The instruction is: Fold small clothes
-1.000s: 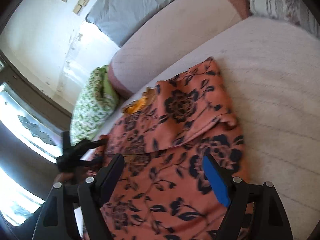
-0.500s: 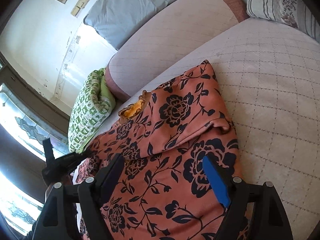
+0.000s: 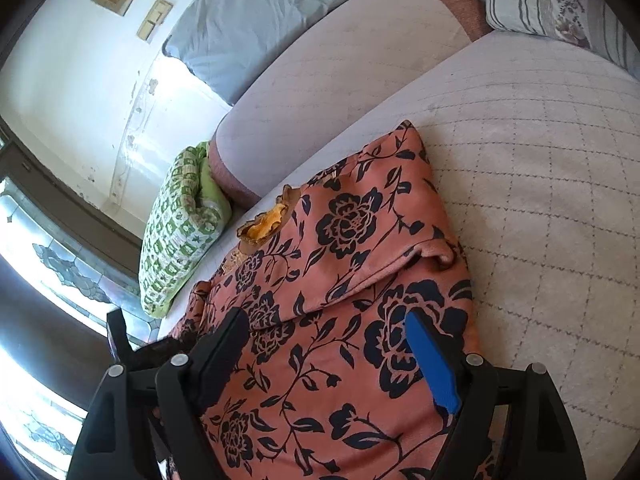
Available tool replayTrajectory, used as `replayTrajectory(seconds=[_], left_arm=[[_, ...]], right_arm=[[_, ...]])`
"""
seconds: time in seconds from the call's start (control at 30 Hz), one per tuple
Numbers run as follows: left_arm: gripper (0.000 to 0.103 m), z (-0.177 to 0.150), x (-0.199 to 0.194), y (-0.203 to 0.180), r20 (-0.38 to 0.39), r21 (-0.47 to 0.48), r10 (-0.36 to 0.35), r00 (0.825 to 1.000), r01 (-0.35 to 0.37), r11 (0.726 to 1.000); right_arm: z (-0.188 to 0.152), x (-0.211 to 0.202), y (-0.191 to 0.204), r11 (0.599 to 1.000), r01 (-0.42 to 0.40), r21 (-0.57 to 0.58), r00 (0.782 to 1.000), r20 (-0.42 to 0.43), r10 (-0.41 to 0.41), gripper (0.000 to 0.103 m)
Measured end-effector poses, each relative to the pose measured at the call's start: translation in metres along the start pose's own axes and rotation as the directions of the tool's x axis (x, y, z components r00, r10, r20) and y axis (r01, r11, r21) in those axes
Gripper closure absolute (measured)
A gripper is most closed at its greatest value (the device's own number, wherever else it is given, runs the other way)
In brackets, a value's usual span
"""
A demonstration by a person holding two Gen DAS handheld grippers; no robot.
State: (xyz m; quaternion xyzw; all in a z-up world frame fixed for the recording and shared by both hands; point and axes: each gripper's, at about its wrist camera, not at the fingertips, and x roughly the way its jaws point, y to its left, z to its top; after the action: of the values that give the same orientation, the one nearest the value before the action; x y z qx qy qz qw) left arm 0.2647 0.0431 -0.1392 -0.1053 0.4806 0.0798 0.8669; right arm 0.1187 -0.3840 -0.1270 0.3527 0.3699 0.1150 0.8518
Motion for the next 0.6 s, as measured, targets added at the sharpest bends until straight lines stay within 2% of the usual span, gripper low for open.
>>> replayTrajectory(seconds=[0.1,0.17,0.23,0.27,0.37,0.4,0.43,0.47,0.5,0.53,0.6], left_arm=[[0.098,-0.001,-0.015,-0.012,0.042,0.048,-0.030,0.999,0.028,0.998],[0.092,-0.001,-0.033,-0.030,0.098,0.136,-0.089,0.991,0.075,0.988],[0.066,-0.002,-0.040,-0.047,0.141,0.223,-0.117,0.983,0.084,0.971],[0.063,-0.002,-0.038,-0.053,0.143,0.245,-0.119,0.983,0.081,0.966],[0.063,0.000,-0.010,-0.065,0.057,0.282,-0.101,0.993,0.081,0.956],[0.063,-0.002,0.002,-0.067,0.029,0.288,-0.081,0.996,0.070,0.955],[0.063,-0.004,0.008,-0.066,0.012,0.294,-0.069,0.998,0.062,0.954],[0.063,-0.008,0.014,-0.066,0.025,0.315,-0.063,0.998,0.052,0.948],[0.062,-0.011,0.012,-0.065,0.051,0.331,-0.063,0.997,0.042,0.943],[0.062,-0.013,0.012,-0.068,0.066,0.359,-0.052,0.996,0.025,0.933],[0.062,-0.013,0.011,-0.066,0.074,0.352,-0.063,0.995,0.033,0.935]], right_arm=[[0.002,-0.005,0.000,1.000,0.026,-0.013,0.999,0.019,-0.026,0.020],[0.006,-0.011,-0.001,0.998,0.053,-0.013,0.998,0.041,-0.053,0.020],[0.016,-0.016,-0.005,0.993,0.119,0.011,0.991,0.059,-0.119,0.020],[0.024,-0.014,-0.008,0.987,0.158,0.018,0.986,0.046,-0.158,0.020],[0.053,0.007,-0.015,0.963,0.270,-0.006,0.963,-0.006,-0.270,0.020],[0.059,0.019,-0.018,0.960,0.280,-0.013,0.959,-0.044,-0.280,0.021],[0.062,0.033,-0.021,0.966,0.259,-0.006,0.961,-0.101,-0.258,0.024],[0.061,0.043,-0.022,0.971,0.239,-0.018,0.961,-0.141,-0.239,0.050],[0.059,0.054,-0.019,0.961,0.270,-0.064,0.944,-0.177,-0.277,0.089],[0.057,0.058,-0.018,0.949,0.300,-0.096,0.933,-0.177,-0.313,0.088],[0.056,0.053,-0.024,0.943,0.322,-0.085,0.929,-0.161,-0.332,0.089]])
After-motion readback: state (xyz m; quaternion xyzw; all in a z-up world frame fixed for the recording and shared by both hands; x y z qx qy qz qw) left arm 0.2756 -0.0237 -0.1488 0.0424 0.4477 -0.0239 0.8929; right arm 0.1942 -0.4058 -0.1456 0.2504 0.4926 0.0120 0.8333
